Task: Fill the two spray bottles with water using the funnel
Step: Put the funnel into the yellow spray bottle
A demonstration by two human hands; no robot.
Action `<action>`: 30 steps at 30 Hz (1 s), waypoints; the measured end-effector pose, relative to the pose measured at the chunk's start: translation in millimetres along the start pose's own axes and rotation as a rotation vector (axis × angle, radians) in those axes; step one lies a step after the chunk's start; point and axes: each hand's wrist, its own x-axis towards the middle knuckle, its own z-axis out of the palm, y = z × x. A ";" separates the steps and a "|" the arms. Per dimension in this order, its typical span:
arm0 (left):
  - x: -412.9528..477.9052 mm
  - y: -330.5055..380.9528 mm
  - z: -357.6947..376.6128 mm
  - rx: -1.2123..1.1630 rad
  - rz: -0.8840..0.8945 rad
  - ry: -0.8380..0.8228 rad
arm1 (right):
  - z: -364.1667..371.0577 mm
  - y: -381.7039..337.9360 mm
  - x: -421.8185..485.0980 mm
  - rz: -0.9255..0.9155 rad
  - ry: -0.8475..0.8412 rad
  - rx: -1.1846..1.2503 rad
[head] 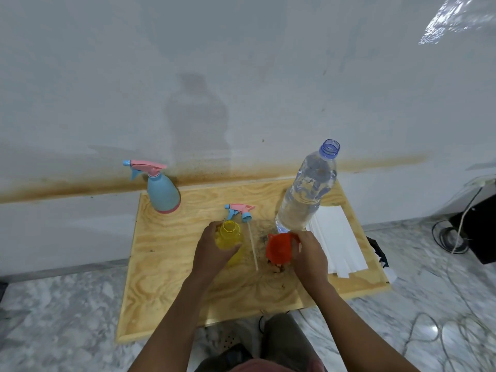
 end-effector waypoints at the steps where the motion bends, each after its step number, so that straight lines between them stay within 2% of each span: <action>1: -0.1 0.1 0.4 -0.008 -0.004 -0.003 | -3.2 -5.8 -1.8 -0.016 0.024 0.053; 6: -2.1 2.3 2.3 -0.001 -0.019 -0.001 | -25.3 -37.3 -0.3 -0.142 0.107 0.260; 10: -4.8 2.9 4.5 -0.008 -0.027 -0.002 | -47.6 -67.4 12.8 -0.295 0.076 0.351; 19: -4.5 10.7 11.7 0.002 -0.039 0.030 | -64.5 -115.9 50.1 -0.293 -0.169 0.491; 30: -10.0 15.3 1.8 -0.032 -0.022 -0.007 | -49.2 -134.2 64.9 -0.306 -0.346 0.389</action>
